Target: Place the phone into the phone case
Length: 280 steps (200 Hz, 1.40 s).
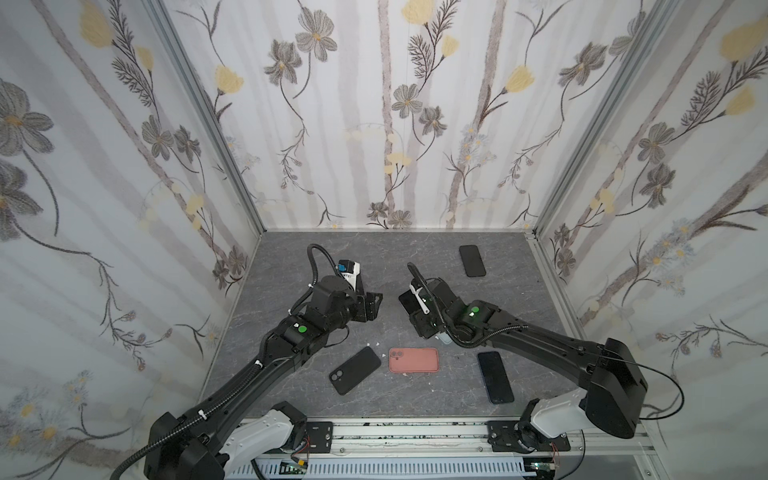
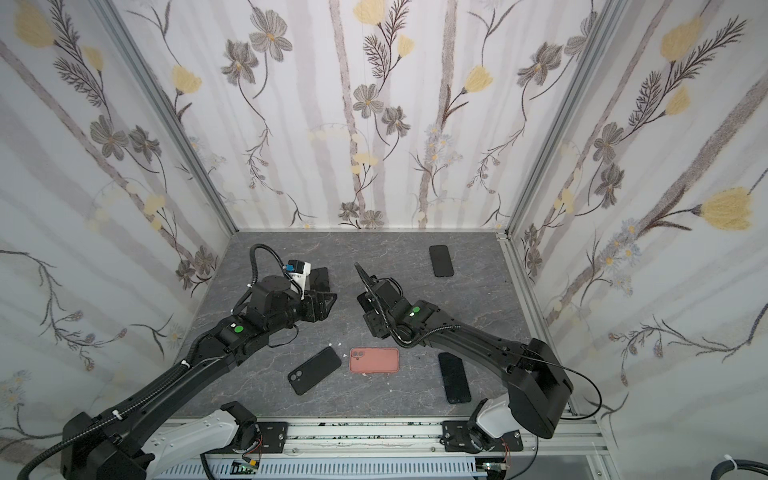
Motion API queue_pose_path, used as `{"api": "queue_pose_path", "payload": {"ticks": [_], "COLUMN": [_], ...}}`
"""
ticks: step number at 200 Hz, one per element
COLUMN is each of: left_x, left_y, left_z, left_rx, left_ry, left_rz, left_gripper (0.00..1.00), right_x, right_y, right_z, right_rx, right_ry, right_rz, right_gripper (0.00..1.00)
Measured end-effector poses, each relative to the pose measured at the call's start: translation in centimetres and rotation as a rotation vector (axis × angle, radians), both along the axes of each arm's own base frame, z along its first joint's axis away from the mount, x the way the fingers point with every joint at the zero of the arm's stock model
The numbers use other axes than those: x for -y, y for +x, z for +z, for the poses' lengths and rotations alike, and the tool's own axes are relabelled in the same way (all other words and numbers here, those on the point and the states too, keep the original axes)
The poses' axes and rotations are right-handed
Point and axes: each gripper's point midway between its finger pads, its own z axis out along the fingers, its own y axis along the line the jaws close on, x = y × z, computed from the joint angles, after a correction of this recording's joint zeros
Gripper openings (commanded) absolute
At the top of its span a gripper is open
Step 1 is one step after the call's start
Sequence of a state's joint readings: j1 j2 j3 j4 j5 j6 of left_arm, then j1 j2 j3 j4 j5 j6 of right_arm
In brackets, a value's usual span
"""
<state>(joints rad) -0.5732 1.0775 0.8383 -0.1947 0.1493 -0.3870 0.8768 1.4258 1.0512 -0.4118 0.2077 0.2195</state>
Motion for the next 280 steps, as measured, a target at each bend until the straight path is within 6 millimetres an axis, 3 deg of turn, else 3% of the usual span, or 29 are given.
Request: {"api": "queue_pose_path", "payload": {"ticks": [47,81,163,222,258,280], "left_x": [4.3,5.7,6.5,6.3,6.3,6.3], "left_y": [-1.7,-2.9,-5.1,-5.6,-5.6,-5.4], "left_z": [-0.2,0.5,-0.3,-0.5,-0.5,-0.3], "left_rx": [-0.162,-0.207,-0.309,-0.32,-0.313,-0.304], "left_ry": [-0.201,-0.288,-0.368,-0.376,-0.375,-0.38], "left_rz": [-0.195,-0.287,-0.371,-0.381,-0.381,-0.378], "left_gripper": [0.76,0.7,0.38,0.0,0.0,0.0], "right_x": [0.4,0.3,-3.1,-3.5,-3.5,-3.3], "right_y": [-1.2,-2.0,-5.1,-5.6,-5.6,-5.4], "right_z": [1.7,2.1,3.8,3.9,4.0,4.3], "right_rx": [0.05,0.059,0.1,0.108,0.116,0.133], "right_ry": [0.039,0.057,0.113,0.11,0.107,0.105], "right_rz": [0.065,0.101,0.271,0.29,0.286,0.276], "right_gripper": [0.65,0.64,0.64,0.65,0.72,0.83]}}
